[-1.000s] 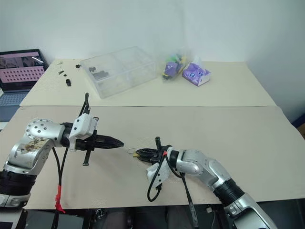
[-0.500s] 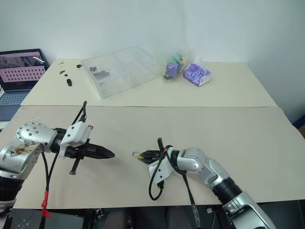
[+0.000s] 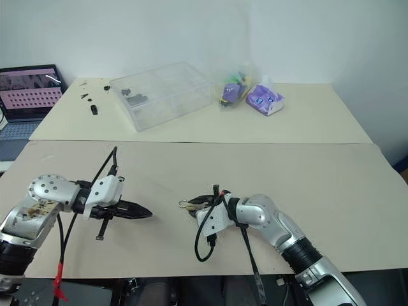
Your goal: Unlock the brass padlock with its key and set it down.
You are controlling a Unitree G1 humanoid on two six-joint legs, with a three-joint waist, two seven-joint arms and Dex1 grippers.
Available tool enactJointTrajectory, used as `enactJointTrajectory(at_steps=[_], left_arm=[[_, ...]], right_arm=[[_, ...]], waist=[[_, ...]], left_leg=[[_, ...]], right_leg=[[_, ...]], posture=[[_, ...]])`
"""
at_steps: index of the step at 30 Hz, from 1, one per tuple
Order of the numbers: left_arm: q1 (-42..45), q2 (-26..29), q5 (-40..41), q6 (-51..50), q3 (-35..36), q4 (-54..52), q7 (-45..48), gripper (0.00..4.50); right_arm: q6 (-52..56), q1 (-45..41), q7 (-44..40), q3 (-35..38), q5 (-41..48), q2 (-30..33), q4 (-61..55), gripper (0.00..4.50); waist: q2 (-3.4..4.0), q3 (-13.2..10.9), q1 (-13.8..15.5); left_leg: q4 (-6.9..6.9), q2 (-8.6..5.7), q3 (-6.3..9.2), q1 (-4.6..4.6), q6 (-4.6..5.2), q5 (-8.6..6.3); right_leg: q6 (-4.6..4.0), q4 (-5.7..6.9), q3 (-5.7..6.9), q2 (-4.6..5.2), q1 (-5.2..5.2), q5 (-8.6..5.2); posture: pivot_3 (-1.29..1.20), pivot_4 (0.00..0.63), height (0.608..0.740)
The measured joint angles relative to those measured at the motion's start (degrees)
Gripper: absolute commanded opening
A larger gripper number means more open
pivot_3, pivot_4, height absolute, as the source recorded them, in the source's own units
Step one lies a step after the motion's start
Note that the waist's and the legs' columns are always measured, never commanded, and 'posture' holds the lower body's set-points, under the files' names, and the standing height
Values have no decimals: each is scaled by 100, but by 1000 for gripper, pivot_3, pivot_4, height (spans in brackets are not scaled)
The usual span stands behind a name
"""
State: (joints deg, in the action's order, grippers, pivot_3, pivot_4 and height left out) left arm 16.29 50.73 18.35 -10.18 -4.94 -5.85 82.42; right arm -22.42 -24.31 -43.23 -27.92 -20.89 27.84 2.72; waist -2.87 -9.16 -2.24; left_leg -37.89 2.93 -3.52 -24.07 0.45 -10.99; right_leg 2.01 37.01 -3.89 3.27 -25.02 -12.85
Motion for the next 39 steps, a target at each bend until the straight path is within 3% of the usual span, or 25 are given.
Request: enactJointTrajectory(at_steps=[6, 14, 19, 24, 30, 39], left_arm=[[141, -62, -12, 10, -40, 54, -16, 0], [163, -104, -7, 23, -65, 104, -34, 0], [103, -182, 65, -15, -56, 64, -156, 0], [78, -238, 217, -169, -24, -27, -327, 0], [-28, -278, 346, -413, 94, -158, -566, 0], [-105, -299, 405, -503, 98, -248, -656, 0]], right_arm=[[544, 111, -556, 64, 487, 199, -357, 3349], [2811, 769, -1352, 772, 2121, 475, -1310, 3349], [4458, 1021, -775, 1640, 3091, 65, -1856, 3349], [5398, 1513, 87, 2116, 3531, -416, -2459, 3349], [5942, 2135, 1163, 2208, 3548, -893, -3161, 3349], [6115, 2227, 1509, 2197, 3554, -787, -3315, 3349]], waist=[[0, 0, 4], [0, 0, 53], [0, 0, 62], [0, 0, 123], [1, 0, 136], [2, -1, 131]], left_leg=[[0, -1, 0, 0, 0, 0], [0, 1, 1, -1, 0, 0], [1, 4, 1, -4, -1, -1], [2, 2, 0, -14, -2, -1], [2, 2, 0, -16, -3, -2], [6, 3, -2, -18, -3, -2]], right_leg=[[0, 0, 0, 0, 1, 0], [1, 0, 0, 1, 0, 0], [0, 0, 2, 0, -5, 1], [1, -3, 2, 2, -12, 0], [2, -6, 3, 5, -15, 0], [2, -20, 4, 8, -16, 0]], posture=[[0, 150, 740], [0, 150, 740], [0, 150, 740], [0, 150, 740], [0, 150, 740], [0, 150, 740]])
